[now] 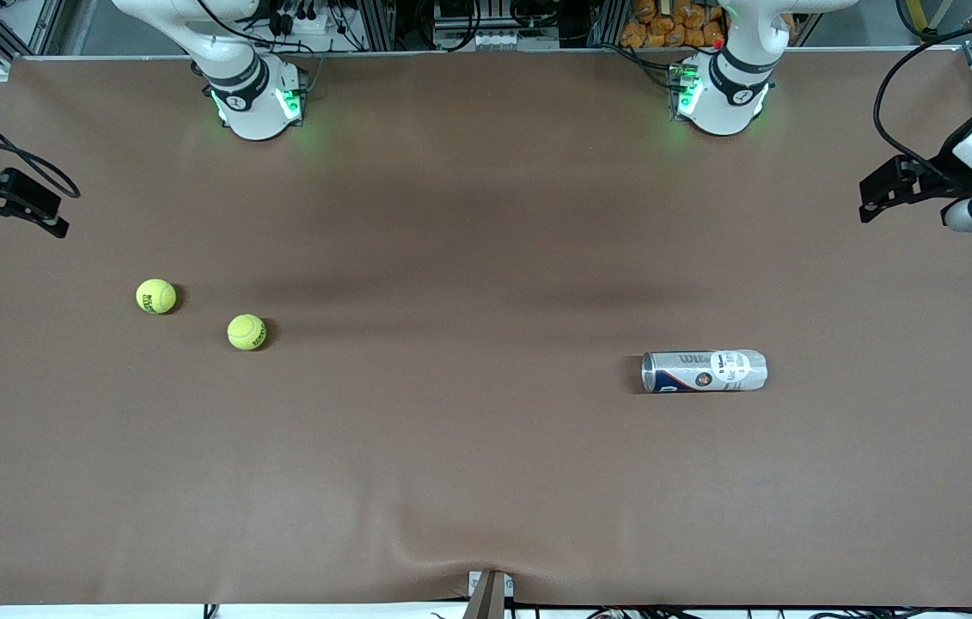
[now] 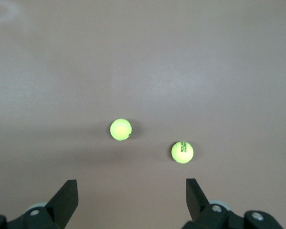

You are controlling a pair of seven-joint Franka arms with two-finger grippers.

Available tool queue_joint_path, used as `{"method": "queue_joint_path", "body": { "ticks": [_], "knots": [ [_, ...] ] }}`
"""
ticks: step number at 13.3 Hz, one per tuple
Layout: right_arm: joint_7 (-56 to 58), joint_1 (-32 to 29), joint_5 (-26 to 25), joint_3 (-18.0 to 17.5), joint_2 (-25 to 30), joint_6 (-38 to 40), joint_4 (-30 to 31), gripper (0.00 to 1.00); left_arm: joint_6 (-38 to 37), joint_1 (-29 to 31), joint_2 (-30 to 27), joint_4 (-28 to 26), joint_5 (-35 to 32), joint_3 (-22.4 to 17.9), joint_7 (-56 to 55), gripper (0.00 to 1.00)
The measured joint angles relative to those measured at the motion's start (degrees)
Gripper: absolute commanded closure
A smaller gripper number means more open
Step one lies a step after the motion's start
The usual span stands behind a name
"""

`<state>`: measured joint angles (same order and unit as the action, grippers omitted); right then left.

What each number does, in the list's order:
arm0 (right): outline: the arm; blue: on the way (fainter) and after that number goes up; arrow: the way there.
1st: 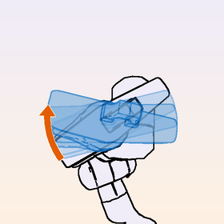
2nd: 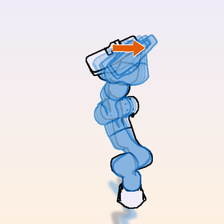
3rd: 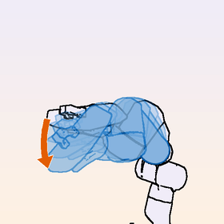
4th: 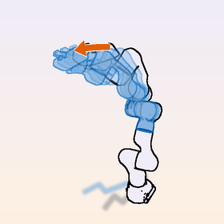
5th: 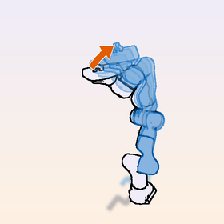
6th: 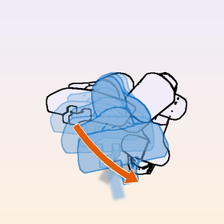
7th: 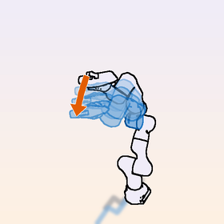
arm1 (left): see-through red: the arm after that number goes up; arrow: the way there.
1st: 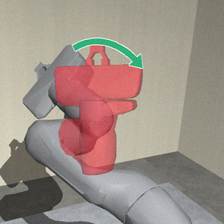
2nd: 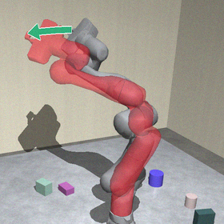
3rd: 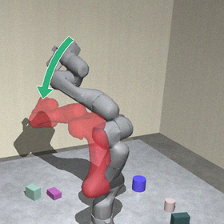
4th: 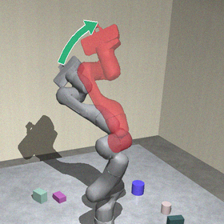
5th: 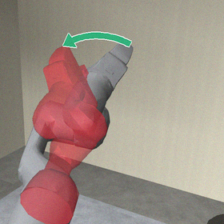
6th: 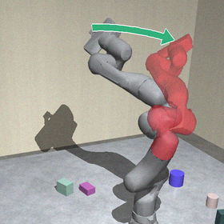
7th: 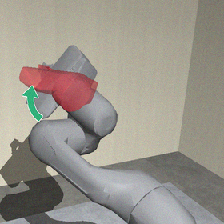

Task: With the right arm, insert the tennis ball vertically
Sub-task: 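Move the left gripper toward the white Wilson tube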

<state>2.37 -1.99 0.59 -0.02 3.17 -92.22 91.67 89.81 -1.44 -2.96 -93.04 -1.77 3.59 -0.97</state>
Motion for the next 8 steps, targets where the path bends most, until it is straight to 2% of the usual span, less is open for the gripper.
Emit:
{"method": "queue_joint_path", "body": {
  "ticks": [4, 8],
  "knots": [
    [3.12, -0.23, -0.6, 0.98, -0.88, 3.51, -3.87, 0.0, -0.73, 0.04, 0.0, 0.2, 0.0, -0.13, 0.02, 0.0],
    [3.54, -0.24, -0.6, 1.37, -1.31, 4.25, -4.31, 0.0, -1.07, 0.32, 0.27, 1.0, 0.0, -0.65, 0.02, 0.0]
  ]
}}
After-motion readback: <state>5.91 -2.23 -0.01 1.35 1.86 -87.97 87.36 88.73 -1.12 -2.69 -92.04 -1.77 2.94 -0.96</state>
